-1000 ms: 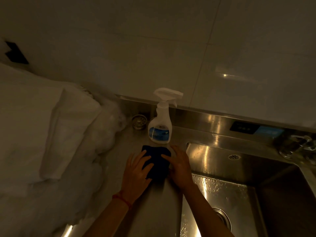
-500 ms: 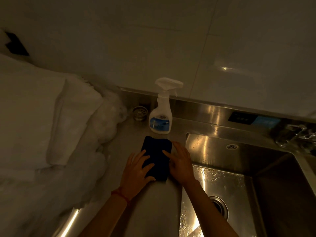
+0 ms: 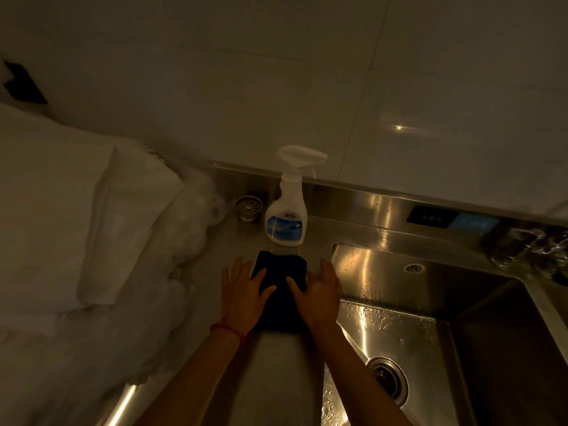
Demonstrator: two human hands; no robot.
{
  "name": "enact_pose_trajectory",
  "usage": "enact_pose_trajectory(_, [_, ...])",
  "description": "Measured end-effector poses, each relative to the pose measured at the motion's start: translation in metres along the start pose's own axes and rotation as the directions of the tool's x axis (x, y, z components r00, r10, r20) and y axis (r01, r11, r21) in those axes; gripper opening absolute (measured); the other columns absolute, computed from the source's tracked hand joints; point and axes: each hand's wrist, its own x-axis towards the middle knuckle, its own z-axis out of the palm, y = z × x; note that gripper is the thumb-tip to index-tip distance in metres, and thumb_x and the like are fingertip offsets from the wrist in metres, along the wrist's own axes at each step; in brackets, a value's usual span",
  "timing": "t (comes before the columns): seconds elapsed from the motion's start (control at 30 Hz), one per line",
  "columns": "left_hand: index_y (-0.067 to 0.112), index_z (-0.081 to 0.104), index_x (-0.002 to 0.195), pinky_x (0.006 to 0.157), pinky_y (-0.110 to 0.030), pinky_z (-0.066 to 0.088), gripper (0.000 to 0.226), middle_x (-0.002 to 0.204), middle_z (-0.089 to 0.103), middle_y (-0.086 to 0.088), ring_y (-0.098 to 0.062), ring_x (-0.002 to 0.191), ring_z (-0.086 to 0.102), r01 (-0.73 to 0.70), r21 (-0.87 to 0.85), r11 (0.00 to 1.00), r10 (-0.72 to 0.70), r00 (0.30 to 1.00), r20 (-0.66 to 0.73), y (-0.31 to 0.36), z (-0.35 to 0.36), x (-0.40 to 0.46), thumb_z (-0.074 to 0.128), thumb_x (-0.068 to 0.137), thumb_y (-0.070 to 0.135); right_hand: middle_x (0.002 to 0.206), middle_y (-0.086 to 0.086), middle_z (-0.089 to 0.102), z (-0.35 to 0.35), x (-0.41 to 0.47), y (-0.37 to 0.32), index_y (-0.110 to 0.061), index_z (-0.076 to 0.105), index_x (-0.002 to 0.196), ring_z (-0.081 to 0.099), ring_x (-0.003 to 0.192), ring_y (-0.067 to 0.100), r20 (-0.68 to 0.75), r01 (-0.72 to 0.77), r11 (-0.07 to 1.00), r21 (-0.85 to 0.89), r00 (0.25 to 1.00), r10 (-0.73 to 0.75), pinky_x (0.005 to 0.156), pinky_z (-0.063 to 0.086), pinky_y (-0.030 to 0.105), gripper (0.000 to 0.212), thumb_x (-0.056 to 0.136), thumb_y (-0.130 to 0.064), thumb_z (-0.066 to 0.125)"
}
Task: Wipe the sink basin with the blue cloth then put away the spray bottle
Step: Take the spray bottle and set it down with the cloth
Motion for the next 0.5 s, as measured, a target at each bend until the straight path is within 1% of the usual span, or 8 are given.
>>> enact_pose_trajectory(0.1, [0.026, 0.025, 0.143, 0.114, -0.048, -0.002, 0.058, 0.155, 0.015, -0.007, -0.025, 0.143, 0.001, 0.002, 0.027, 1.0, -0.004, 0.997, 0.078, 0.004, 0.007, 0.003, 0.03, 0.093, 0.055, 0.16, 0.007, 0.009, 0.005, 0.001, -0.003, -0.018, 0.046, 0.138, 0.003, 0.147, 0.021, 0.054, -0.013, 0.998, -0.068, 0.998, 0.017, 0.118, 0.004, 0.037, 0.06, 0.094, -0.057, 0.037])
enact_pose_trajectory(0.17, [0.025, 0.021, 0.144, 0.113, -0.049, -0.004, 0.058, 0.156, 0.011, -0.005, -0.025, 0.143, 0.0, 0.009, 0.027, 1.0, -0.011, 0.995, 0.101, 0.006, 0.012, 0.004, 0.027, 0.094, 0.054, 0.16, 0.007, 0.008, 0.006, 0.002, -0.005, -0.017, 0.044, 0.139, 0.002, 0.147, 0.021, 0.049, -0.011, 0.995, -0.097, 0.999, 0.016, 0.118, 0.003, 0.037, 0.059, 0.096, -0.055, 0.035])
enact_pose_trajectory(0.23, [0.025, 0.019, 0.145, 0.113, -0.05, -0.005, 0.058, 0.156, 0.009, -0.003, -0.024, 0.143, -0.001, 0.009, 0.037, 0.999, -0.013, 0.995, 0.103, 0.005, 0.014, 0.006, 0.025, 0.094, 0.053, 0.16, 0.007, 0.009, 0.008, 0.004, -0.006, -0.017, 0.042, 0.14, 0.002, 0.147, 0.021, 0.042, -0.014, 0.994, -0.107, 0.999, 0.018, 0.118, 0.002, 0.037, 0.057, 0.097, -0.052, 0.034])
enact_pose_trajectory(0.37, [0.025, 0.015, 0.145, 0.113, -0.05, -0.003, 0.057, 0.157, 0.007, 0.002, -0.023, 0.143, -0.001, 0.014, 0.03, 0.999, -0.017, 0.994, 0.105, 0.006, 0.016, 0.012, 0.022, 0.095, 0.052, 0.159, 0.009, 0.011, 0.011, 0.011, -0.009, -0.018, 0.037, 0.144, 0.003, 0.147, 0.023, 0.037, -0.028, 0.992, -0.123, 0.999, 0.033, 0.118, 0.003, 0.038, 0.056, 0.098, -0.05, 0.032])
enact_pose_trajectory(0.5, [0.025, 0.015, 0.145, 0.113, -0.051, -0.001, 0.056, 0.156, 0.009, 0.003, -0.023, 0.143, 0.001, 0.013, 0.04, 0.999, -0.017, 0.996, 0.092, 0.007, 0.017, 0.021, 0.022, 0.096, 0.051, 0.159, 0.009, 0.012, 0.012, 0.019, -0.01, -0.018, 0.037, 0.143, 0.004, 0.147, 0.024, 0.023, -0.048, 0.991, -0.126, 0.998, 0.052, 0.118, 0.003, 0.038, 0.057, 0.098, -0.051, 0.031])
